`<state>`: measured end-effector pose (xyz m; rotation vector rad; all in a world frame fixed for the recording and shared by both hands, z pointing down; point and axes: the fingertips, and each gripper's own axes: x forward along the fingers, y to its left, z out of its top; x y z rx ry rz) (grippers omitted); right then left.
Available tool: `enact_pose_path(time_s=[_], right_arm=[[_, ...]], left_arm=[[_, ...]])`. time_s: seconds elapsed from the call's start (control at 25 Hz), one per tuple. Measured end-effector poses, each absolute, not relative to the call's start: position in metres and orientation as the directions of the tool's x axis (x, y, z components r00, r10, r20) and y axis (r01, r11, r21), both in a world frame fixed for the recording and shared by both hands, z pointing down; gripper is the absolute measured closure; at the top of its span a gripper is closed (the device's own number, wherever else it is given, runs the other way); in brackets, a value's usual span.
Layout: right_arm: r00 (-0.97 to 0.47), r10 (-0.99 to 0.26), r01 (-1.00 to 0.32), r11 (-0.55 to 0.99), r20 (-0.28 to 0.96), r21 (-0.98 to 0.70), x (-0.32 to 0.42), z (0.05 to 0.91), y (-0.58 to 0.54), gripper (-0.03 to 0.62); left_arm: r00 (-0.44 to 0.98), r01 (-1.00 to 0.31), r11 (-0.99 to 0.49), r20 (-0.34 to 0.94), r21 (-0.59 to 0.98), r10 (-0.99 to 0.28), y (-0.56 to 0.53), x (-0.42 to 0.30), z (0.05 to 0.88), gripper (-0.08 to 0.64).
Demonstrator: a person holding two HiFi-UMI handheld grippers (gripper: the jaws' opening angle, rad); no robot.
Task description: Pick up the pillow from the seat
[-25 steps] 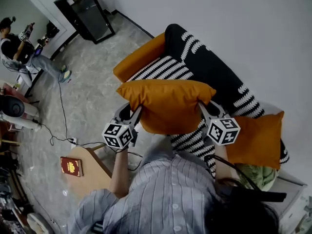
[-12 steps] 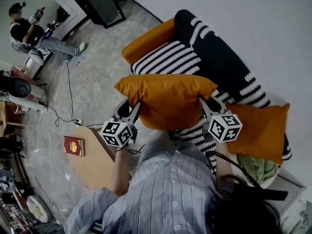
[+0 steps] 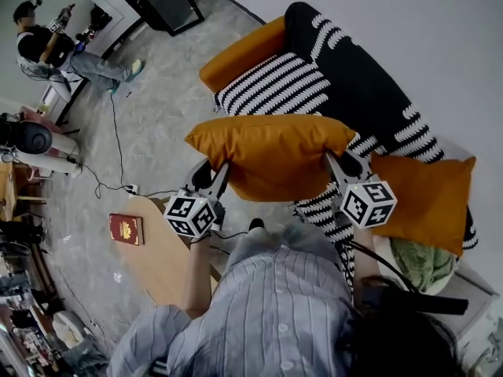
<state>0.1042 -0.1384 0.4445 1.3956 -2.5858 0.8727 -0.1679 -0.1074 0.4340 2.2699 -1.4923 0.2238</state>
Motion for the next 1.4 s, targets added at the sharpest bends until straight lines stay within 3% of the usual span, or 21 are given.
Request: enact_pose_path(time_s=[0.48, 1.4], right_arm=[[-0.582, -0.744, -0.792, 0.426, 0.330, -0.437, 0.049, 0.467, -0.132, 0.488], [-0.454, -0.830, -0.865, 0.323, 0.325, -0.384, -0.061, 0.426, 0.018, 0.488]], left_arm=[[0.412, -0.906, -0.342, 0.331, 0.251, -0.849, -0.101, -0.224, 0.454, 0.391], [0.552, -0.826, -0.493, 0.216, 0.273, -0.806, 0.013, -0.337, 0.420, 0.397]])
